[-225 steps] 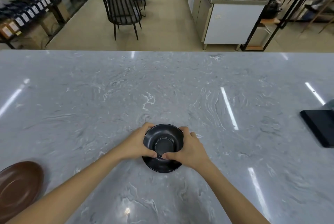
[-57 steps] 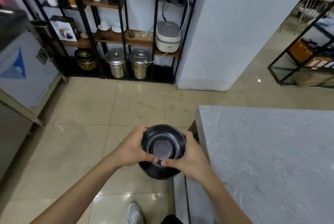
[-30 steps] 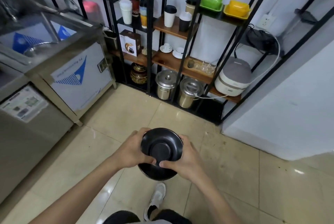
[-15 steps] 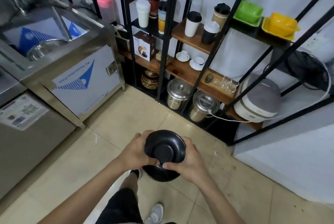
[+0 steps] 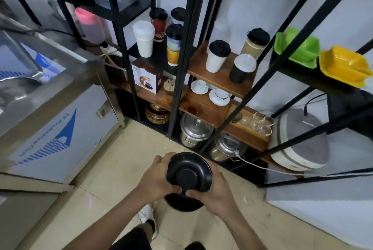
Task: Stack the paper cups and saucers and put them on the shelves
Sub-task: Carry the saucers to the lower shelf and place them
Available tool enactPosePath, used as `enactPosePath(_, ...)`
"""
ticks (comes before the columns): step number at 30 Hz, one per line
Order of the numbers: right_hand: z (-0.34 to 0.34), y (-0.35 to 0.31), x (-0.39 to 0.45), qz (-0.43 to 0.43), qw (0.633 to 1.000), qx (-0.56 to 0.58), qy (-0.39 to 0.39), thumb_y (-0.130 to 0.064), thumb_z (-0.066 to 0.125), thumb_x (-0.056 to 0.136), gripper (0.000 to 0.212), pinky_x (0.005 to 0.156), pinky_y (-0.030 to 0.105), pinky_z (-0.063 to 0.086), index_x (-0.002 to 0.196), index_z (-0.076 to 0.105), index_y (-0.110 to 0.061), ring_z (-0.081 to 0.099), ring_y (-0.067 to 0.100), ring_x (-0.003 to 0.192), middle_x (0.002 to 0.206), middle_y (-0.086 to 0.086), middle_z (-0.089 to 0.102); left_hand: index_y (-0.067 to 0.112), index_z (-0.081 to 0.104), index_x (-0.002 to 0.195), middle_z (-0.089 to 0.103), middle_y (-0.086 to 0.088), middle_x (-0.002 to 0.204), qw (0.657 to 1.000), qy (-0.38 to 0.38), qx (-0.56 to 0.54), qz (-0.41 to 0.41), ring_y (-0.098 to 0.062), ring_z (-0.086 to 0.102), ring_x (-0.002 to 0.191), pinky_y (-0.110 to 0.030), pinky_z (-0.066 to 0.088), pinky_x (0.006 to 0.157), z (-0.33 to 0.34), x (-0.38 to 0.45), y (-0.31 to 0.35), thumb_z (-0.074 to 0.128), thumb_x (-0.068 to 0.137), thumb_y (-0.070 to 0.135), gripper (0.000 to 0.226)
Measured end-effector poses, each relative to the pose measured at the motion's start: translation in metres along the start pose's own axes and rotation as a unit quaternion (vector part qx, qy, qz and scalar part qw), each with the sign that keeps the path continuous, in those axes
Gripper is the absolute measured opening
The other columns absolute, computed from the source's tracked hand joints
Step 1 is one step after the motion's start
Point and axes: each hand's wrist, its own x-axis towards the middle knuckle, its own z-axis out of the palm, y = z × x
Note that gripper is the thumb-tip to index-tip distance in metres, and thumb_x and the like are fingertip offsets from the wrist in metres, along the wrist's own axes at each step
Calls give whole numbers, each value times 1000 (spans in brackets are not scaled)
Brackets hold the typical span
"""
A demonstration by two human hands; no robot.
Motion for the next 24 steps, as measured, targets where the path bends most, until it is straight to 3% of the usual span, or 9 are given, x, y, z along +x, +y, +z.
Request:
enactPosePath(9, -1, 11, 134, 6, 999, 15, 35, -43, 95, 50, 97, 103, 46, 49, 135, 49, -32, 58, 16, 124, 126, -13, 65, 32, 45, 143, 59, 7, 131, 999, -20, 34, 6, -22, 44, 125, -36, 45, 104, -12, 144, -16, 90, 65, 27, 90)
enactPosePath(12, -1, 23, 182, 10, 998, 30, 48, -35, 97, 54, 98, 107, 47, 47, 137, 44, -34, 57, 18, 127, 130, -8, 63, 29, 44, 144, 58, 5, 137, 999, -4, 46, 2, -23, 45, 132, -30, 41, 106, -1, 195, -25, 91, 66, 26, 91)
enactPosePath(15, 0, 35, 235, 6, 998, 35, 49, -28, 97, 59, 96, 109, 48, 46, 134, 37, -36, 57, 19, 127, 135, -3, 59, 29, 38, 145, 53, 2, 139, 998, 30, 50, -25, -24, 47, 134, -38, 47, 106, 11, 248, -35, 92, 64, 26, 97)
enactPosePath(18, 6, 57, 290, -15, 997, 29, 69, -26, 96, 62, 97, 108, 46, 45, 139, 37, -27, 54, 23, 131, 138, -2, 55, 29, 36, 144, 51, -2, 139, 998, 36, 53, -30, -28, 48, 134, -41, 47, 107, 25, 303, -52, 92, 63, 26, 99)
enactPosePath(21, 13, 78, 341, -19, 994, 9, 106, -27, 95, 62, 96, 101, 31, 43, 139, 38, -28, 54, 23, 128, 119, -19, 43, 30, 36, 144, 52, -6, 139, 997, 50, 50, -35, -31, 47, 137, -41, 45, 110, 41, 355, -68, 90, 64, 26, 97)
enactPosePath(24, 17, 97, 384, -17, 993, -4, 113, -30, 94, 63, 91, 101, 30, 42, 133, 37, -40, 54, 20, 125, 111, -27, 41, 29, 35, 146, 53, -9, 139, 996, 54, 61, -41, -33, 47, 137, -41, 44, 112, 55, 398, -79, 89, 66, 29, 96)
